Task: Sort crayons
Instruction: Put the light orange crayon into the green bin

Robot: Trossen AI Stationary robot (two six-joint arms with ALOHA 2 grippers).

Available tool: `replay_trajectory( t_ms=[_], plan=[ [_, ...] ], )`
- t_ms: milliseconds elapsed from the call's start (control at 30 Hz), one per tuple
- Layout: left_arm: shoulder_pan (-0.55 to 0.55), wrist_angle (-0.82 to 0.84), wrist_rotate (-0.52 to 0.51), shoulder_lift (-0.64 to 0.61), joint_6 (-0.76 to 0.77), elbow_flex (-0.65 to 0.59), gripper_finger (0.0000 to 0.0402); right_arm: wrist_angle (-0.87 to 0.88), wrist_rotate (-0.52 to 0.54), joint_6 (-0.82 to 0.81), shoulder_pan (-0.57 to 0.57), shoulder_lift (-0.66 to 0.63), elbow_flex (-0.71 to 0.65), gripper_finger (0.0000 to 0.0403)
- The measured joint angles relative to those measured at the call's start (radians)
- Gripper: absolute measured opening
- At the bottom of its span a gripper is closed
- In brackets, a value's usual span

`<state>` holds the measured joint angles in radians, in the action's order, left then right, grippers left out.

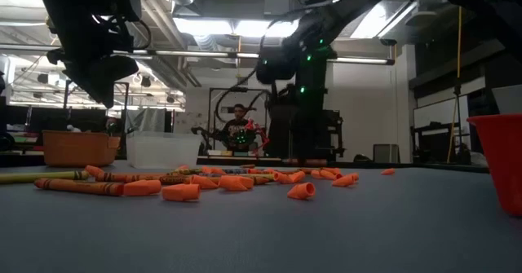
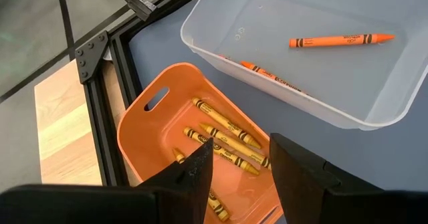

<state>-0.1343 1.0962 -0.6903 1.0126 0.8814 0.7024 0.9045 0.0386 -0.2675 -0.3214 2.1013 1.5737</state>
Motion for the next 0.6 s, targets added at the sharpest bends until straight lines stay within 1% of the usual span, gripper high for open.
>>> replay_trajectory(
  t_ms=[67, 167, 367, 467, 600],
  plan=[
    [0.0, 0.0, 0.0, 0.0, 0.0, 0.0, 0.013, 0.029, -0.044, 0.016, 0.0, -0.027, 0.001, 0.0006],
    [0.0, -0.001, 0.0, 0.0, 0.0, 0.0, 0.013, 0.084, -0.097, 0.032, 0.001, -0.065, 0.001, 0.001],
    [0.0, -0.002, 0.0, 0.0, 0.0, 0.0, 0.013, 0.247, -0.185, 0.039, 0.002, -0.154, 0.002, 0.0011],
    [0.0, -0.002, 0.0, 0.0, 0.0, 0.0, 0.013, 0.323, -0.211, 0.039, 0.01, -0.199, 0.002, 0.0008],
    [0.0, -0.003, 0.0, 0.0, 0.0, 0.0, 0.013, 0.415, -0.215, 0.039, 0.05, -0.254, 0.002, 0.0012]
  ],
)
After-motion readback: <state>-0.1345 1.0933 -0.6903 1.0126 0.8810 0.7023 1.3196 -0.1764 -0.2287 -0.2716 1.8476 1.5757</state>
